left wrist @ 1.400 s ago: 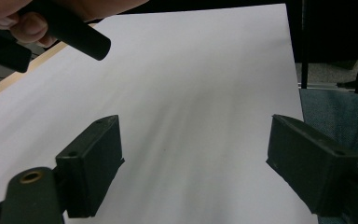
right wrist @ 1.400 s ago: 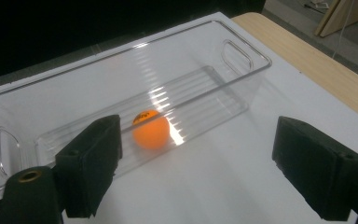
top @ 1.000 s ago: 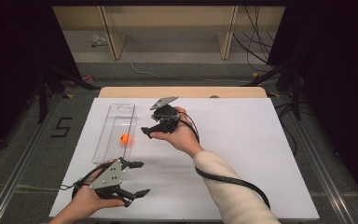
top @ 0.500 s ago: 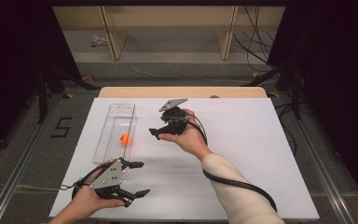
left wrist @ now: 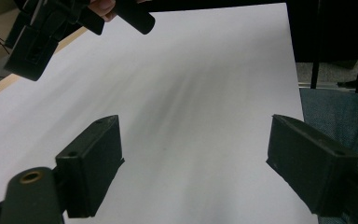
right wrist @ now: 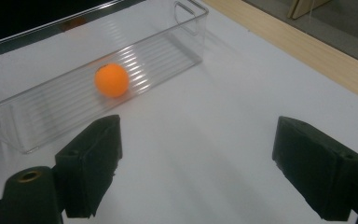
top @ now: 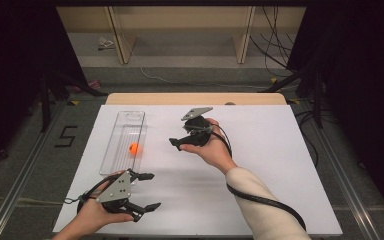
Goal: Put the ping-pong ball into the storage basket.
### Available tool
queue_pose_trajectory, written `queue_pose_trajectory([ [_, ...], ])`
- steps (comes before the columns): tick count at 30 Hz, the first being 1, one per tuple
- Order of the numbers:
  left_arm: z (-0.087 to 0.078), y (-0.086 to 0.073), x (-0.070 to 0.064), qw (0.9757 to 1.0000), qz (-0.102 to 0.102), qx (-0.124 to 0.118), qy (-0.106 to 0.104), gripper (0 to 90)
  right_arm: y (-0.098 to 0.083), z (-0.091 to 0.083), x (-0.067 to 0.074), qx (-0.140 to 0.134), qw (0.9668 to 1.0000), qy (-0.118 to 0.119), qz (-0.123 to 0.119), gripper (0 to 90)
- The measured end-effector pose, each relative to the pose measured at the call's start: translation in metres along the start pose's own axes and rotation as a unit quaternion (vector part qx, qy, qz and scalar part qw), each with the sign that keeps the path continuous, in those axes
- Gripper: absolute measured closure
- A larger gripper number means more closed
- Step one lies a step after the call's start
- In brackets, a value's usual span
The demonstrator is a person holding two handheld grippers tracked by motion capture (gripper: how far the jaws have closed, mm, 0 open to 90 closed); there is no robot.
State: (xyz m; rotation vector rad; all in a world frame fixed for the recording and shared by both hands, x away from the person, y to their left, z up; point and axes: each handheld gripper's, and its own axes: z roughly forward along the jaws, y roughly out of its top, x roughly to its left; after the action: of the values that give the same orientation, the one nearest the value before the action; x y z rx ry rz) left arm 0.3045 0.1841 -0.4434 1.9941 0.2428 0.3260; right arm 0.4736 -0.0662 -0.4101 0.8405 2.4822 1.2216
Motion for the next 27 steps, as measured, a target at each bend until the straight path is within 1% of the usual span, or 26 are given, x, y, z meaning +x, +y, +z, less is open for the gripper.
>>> queue_pose_trajectory([
  [14,0.0,0.0,0.0,1.0,-0.001,0.001,0.001,17.4,-0.014,-0.018,-0.01,-0.002,0.9999,-0.009,0.01,16.7],
  [27,0.0,0.0,0.0,1.0,0.0,0.001,0.001,17.4,-0.027,-0.031,-0.017,-0.006,0.9996,-0.015,0.021,16.7],
])
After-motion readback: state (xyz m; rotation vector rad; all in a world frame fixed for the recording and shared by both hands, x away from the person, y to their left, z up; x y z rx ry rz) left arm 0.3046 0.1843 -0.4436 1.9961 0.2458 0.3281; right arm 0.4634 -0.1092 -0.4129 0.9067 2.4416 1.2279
